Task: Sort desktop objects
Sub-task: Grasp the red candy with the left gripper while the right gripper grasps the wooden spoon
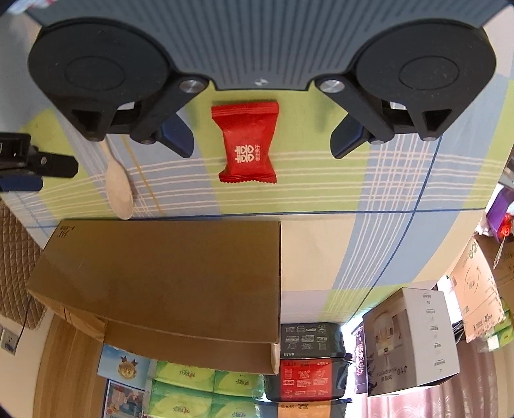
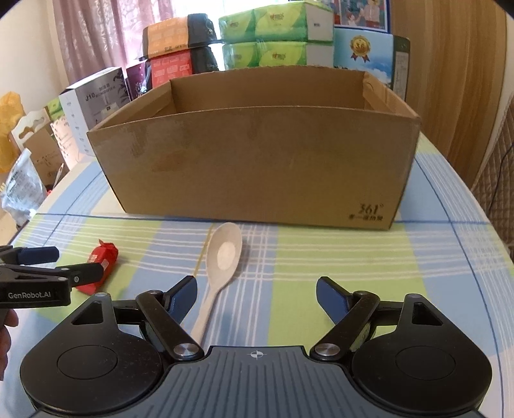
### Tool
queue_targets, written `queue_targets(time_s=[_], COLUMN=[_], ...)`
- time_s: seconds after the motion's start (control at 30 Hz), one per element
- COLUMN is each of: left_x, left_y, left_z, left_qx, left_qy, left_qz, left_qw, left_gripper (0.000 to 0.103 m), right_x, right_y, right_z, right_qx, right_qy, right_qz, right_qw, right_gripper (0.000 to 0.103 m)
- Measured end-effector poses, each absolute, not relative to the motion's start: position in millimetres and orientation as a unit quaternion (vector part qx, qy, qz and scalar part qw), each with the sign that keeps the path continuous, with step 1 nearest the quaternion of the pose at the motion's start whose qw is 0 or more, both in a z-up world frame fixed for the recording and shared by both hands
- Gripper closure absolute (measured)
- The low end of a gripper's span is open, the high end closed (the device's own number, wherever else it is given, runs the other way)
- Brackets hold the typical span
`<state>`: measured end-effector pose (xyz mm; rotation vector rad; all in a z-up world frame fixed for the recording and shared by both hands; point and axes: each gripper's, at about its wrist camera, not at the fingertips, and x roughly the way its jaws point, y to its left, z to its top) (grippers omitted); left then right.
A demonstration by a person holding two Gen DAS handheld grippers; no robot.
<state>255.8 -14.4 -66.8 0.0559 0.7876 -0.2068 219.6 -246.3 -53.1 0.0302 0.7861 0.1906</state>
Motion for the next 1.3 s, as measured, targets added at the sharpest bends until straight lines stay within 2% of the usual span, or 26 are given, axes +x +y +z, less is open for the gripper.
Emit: queue_targets(time_s=[0.13,0.67,0.7,0.87,1.03,1.3], left_x=[261,274,274,274,275,275], left_y=[-17,-15,-15,-15,-16,-17], left_z=[-73,-85,-85,-83,-83,-83], left_qx=[0.037,0.03,0.031,0.031,0.034,0.034], left_qy=[0.389,0.406,0.405,0.402,0.401,0.401], left_qz=[-0.111,-0.114,-0.114,-0.113,-0.114,-0.115], left_qw=[0.914,0.906,0.907,0.908,0.908,0.908], left_gripper=[0.022,0.038,0.039,0.058,0.06,0.059], right_x=[226,255,257,265,265,262], right_y=[-243,-224,-222,-218,-209,-198], right_z=[-56,-80,-82,-90,-93,-95], right_qx=[0.012,-0.014,-0.017,-0.023,-0.049,-0.065], right_qy=[0.381,0.395,0.395,0.396,0.383,0.37], right_qz=[0.095,0.105,0.105,0.114,0.116,0.127], right_qw=[0.919,0.913,0.913,0.911,0.915,0.918], right_gripper=[0.023,0.024,0.025,0.039,0.044,0.06])
